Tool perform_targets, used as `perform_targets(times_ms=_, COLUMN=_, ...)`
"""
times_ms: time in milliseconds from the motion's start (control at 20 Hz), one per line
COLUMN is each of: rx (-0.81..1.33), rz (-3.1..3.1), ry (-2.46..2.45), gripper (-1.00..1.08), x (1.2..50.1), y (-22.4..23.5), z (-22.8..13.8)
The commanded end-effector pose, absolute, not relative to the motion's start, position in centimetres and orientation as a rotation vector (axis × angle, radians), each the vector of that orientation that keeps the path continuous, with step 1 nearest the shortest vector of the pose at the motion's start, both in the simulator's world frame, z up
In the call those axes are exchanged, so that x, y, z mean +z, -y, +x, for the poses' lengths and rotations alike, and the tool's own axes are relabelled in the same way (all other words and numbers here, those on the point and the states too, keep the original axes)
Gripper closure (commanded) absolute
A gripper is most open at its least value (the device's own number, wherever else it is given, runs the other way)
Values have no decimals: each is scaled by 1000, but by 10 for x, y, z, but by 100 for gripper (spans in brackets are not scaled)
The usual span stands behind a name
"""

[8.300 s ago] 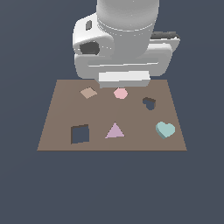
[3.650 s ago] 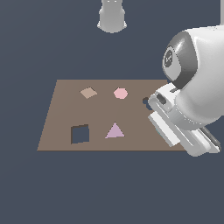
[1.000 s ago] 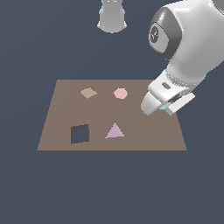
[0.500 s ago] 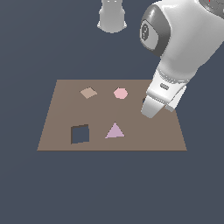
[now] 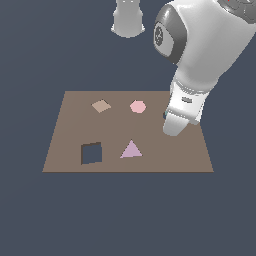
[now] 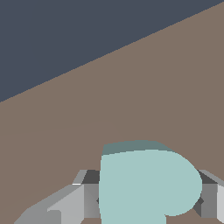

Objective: Insert a designated object into the corresponding slot on a board.

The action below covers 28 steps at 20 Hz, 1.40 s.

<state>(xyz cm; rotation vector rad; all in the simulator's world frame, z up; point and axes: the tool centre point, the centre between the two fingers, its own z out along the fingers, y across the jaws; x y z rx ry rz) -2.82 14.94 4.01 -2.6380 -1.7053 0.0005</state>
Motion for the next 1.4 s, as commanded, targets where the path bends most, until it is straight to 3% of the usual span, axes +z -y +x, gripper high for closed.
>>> perform_targets(times_ms=0, rx=0, rz=-2609, ry=1749, gripper=108, x=40, y=-147, z=-28)
perform_targets(times_ms=850, rx=1, rz=-2577, ry=1796, gripper=108, x=30, y=-145, z=-28)
perform_targets(times_ms=900, rx=1, rz=-2577, ry=1796, gripper=-92, x=30, y=-145, z=-28)
perform_targets(times_ms=1350, rx=1, rz=-2577, ry=1796, gripper=-92, x=30, y=-145, z=-28)
